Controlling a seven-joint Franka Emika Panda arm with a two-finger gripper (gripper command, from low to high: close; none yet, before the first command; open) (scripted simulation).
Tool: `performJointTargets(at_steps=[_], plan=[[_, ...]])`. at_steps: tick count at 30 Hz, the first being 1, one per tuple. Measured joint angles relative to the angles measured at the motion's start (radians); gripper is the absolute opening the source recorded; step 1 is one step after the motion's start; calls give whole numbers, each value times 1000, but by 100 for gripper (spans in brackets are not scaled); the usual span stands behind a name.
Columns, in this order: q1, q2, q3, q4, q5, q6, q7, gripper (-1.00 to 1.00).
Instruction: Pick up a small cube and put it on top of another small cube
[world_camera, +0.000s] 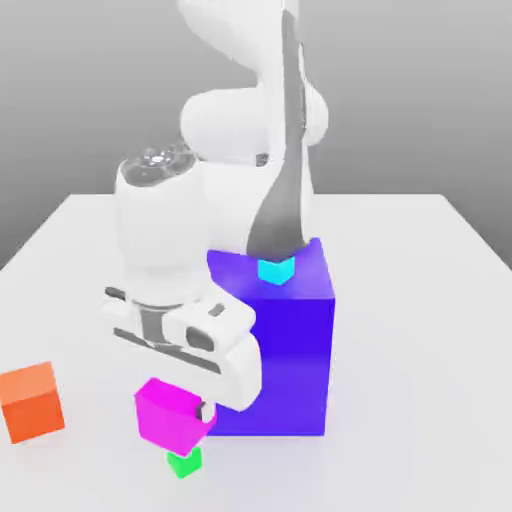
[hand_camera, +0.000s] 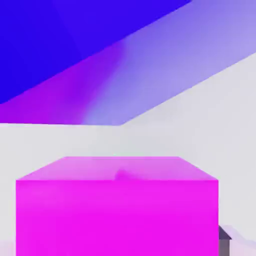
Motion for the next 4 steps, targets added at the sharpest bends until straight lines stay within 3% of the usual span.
performJointTargets(at_steps=[1, 4], plan=[[-13, 19, 18, 1, 25, 15, -18, 100], [-13, 19, 18, 1, 25, 15, -18, 100]])
